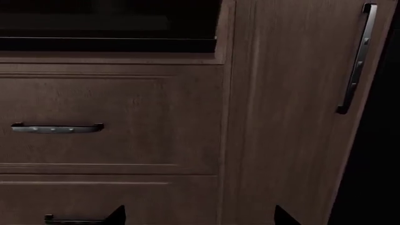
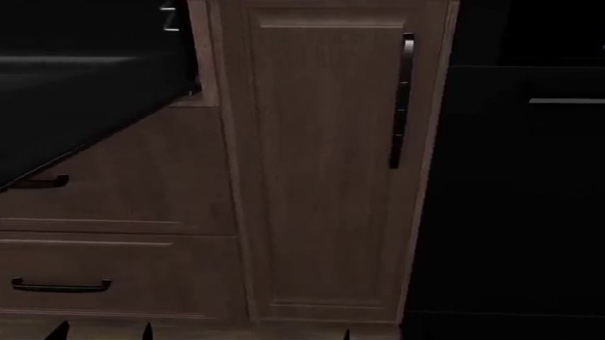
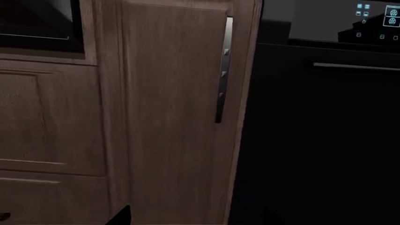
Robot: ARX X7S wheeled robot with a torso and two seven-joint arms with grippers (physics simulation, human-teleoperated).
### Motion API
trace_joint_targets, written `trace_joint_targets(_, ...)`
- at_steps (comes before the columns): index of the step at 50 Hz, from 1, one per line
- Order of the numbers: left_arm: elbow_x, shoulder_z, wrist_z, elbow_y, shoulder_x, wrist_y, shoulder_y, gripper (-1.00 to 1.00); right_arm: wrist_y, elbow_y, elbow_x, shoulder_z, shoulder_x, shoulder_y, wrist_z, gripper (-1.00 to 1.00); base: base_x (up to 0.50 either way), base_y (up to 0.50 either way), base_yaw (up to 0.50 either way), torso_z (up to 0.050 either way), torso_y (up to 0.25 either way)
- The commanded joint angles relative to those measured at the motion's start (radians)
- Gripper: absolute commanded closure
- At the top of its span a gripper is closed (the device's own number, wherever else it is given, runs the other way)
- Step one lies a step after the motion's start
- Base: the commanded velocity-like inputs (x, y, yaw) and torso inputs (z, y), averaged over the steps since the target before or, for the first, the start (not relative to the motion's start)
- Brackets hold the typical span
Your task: Close the oven door
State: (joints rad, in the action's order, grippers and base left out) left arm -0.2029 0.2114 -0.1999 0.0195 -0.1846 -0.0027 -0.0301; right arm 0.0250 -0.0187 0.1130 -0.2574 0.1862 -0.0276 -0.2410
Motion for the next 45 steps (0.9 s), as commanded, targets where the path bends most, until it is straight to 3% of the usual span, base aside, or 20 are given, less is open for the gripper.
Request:
trace_joint_targets(1, -0.003, 0.007, -0.009, -0.007, -0.005, -0.006, 0.0, -1.0, -0.001, -0.005, 0.003, -0.008, 0.004, -0.004, -0.005, -1.0, 0.0, 0.38, 0.0, 0.0, 0.0)
trace_joint_targets(45, -0.015, 0.027, -0.031, 0.005, -0.018, 0.006, -0.006, -1.0, 0.006, -0.006, 0.0, -0.032, 0.022, -0.007, -0.033, -1.0, 0.0, 0.38, 0.0, 0.0, 0.0)
